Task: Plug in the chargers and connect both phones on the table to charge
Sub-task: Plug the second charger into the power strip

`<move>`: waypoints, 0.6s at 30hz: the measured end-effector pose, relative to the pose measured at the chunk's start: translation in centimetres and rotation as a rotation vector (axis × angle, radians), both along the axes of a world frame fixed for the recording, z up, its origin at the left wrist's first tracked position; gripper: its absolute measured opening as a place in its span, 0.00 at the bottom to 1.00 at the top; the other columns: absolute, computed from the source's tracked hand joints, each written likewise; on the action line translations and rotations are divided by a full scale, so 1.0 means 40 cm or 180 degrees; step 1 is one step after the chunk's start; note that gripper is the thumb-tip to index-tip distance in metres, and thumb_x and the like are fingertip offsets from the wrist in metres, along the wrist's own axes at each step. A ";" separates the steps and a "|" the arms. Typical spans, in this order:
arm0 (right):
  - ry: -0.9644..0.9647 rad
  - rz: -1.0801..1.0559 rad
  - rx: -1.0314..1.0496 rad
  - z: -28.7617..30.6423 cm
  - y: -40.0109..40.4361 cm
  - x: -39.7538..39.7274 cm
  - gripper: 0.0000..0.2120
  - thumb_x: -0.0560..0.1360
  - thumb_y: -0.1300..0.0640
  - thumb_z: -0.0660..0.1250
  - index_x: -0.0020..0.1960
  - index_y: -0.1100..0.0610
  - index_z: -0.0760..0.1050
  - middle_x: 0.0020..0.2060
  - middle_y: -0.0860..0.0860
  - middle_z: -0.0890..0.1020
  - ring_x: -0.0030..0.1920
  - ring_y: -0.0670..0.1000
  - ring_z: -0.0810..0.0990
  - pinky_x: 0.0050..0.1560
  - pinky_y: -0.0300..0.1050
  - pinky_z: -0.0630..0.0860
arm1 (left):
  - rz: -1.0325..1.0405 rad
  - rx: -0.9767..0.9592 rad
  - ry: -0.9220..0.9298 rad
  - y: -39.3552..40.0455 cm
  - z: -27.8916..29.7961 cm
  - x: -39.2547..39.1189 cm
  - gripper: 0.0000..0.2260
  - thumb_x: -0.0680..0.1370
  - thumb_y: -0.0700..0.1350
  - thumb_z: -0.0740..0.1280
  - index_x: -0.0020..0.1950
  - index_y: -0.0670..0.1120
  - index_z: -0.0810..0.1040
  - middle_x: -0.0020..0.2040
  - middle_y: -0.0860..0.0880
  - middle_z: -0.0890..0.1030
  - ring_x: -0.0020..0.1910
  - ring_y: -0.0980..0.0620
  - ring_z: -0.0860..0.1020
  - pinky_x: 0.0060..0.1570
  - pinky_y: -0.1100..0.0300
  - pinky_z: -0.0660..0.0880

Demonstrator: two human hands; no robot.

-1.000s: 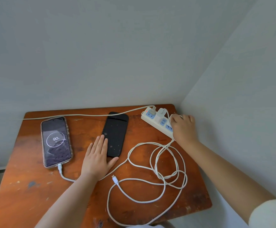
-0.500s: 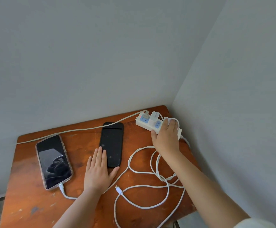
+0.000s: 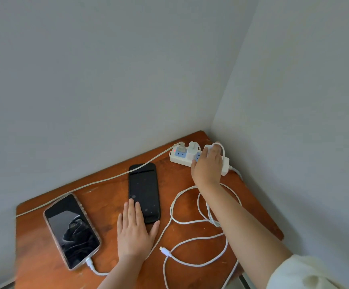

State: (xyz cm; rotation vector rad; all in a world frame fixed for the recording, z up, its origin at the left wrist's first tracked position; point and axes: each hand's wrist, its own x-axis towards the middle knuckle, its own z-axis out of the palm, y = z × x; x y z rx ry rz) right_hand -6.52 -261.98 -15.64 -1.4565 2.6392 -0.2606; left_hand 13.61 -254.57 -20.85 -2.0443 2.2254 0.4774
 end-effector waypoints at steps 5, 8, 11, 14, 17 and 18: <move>0.0158 0.0094 0.0008 -0.002 0.005 -0.021 0.25 0.80 0.53 0.58 0.74 0.59 0.56 0.73 0.60 0.59 0.74 0.58 0.57 0.74 0.49 0.57 | -0.0030 -0.0084 0.0000 0.002 -0.012 0.003 0.38 0.72 0.68 0.41 0.73 0.45 0.39 0.76 0.45 0.41 0.74 0.48 0.39 0.69 0.55 0.36; 0.0170 0.0161 0.0014 0.002 0.008 -0.033 0.26 0.80 0.53 0.60 0.73 0.60 0.57 0.73 0.61 0.59 0.74 0.59 0.57 0.73 0.50 0.57 | -0.0075 -0.0140 0.0030 0.003 -0.016 0.007 0.36 0.74 0.66 0.45 0.73 0.45 0.39 0.76 0.45 0.41 0.74 0.49 0.39 0.68 0.55 0.35; 0.0212 0.0173 0.0085 0.001 0.016 -0.035 0.27 0.79 0.51 0.60 0.74 0.59 0.56 0.73 0.61 0.59 0.74 0.59 0.57 0.73 0.51 0.58 | -0.0095 -0.0192 0.0090 0.008 -0.017 0.008 0.36 0.75 0.65 0.46 0.73 0.45 0.39 0.76 0.45 0.41 0.74 0.48 0.39 0.68 0.55 0.35; 0.0242 0.0199 0.0108 -0.004 0.012 -0.017 0.29 0.79 0.51 0.61 0.74 0.61 0.56 0.74 0.62 0.58 0.74 0.60 0.56 0.73 0.51 0.58 | -0.0081 -0.0207 0.0165 0.006 -0.019 0.007 0.36 0.75 0.65 0.47 0.73 0.45 0.39 0.76 0.46 0.41 0.74 0.48 0.39 0.69 0.54 0.36; 0.0327 0.0188 0.0159 -0.005 0.003 -0.006 0.31 0.78 0.48 0.61 0.74 0.62 0.55 0.74 0.63 0.57 0.74 0.60 0.55 0.73 0.51 0.56 | -0.0062 -0.0213 0.0128 0.006 -0.023 0.007 0.36 0.74 0.66 0.45 0.73 0.46 0.39 0.76 0.46 0.41 0.74 0.48 0.38 0.69 0.54 0.35; 0.0376 0.0204 0.0184 -0.007 0.003 -0.007 0.31 0.78 0.48 0.61 0.74 0.62 0.55 0.74 0.63 0.57 0.74 0.60 0.55 0.73 0.51 0.56 | -0.0066 -0.0216 0.0100 0.006 -0.024 0.007 0.36 0.74 0.66 0.45 0.73 0.46 0.38 0.76 0.46 0.41 0.74 0.48 0.38 0.68 0.54 0.35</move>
